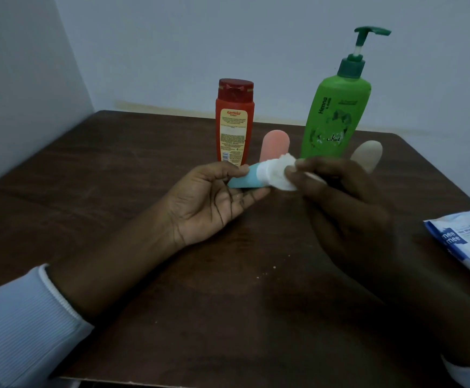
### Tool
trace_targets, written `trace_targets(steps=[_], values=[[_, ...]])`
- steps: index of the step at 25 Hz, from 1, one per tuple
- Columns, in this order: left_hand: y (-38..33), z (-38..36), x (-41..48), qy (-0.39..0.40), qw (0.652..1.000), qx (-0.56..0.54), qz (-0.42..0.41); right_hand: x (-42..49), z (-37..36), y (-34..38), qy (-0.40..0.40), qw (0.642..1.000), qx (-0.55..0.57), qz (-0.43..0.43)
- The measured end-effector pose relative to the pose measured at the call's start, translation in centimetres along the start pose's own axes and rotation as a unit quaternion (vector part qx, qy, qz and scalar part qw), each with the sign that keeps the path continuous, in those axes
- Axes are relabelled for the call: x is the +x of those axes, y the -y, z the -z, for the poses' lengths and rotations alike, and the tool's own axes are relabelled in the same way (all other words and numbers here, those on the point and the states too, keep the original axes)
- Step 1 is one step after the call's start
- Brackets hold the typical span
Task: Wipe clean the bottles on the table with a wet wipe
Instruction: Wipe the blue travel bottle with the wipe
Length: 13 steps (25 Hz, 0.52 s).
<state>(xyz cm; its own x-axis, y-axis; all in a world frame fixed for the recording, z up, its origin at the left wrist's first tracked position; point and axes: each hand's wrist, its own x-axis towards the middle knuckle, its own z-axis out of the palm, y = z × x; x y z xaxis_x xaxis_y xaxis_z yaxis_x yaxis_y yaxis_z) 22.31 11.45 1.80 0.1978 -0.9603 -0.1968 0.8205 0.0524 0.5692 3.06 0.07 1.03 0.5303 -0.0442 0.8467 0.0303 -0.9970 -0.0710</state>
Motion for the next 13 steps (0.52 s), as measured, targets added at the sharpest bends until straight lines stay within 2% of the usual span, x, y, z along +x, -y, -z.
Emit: trace_targets(steps=[2,5,9,13], values=[[0.39,-0.17,-0.13,0.016,1.000,0.011,0.018,0.20,-0.26,0.04,0.025,0.998,-0.033,0.053],[0.47,-0.49,-0.22,-0.002,1.000,0.023,0.012,0.33,0.07,-0.45,0.028,0.996,-0.052,0.060],[0.50,-0.46,-0.51,-0.002,0.999,0.038,0.025,0.01,-0.23,0.34,0.051,0.988,-0.078,0.121],[0.32,-0.48,-0.32,-0.022,0.999,0.039,0.005,0.39,-0.09,-0.58,0.033,0.995,-0.071,0.059]])
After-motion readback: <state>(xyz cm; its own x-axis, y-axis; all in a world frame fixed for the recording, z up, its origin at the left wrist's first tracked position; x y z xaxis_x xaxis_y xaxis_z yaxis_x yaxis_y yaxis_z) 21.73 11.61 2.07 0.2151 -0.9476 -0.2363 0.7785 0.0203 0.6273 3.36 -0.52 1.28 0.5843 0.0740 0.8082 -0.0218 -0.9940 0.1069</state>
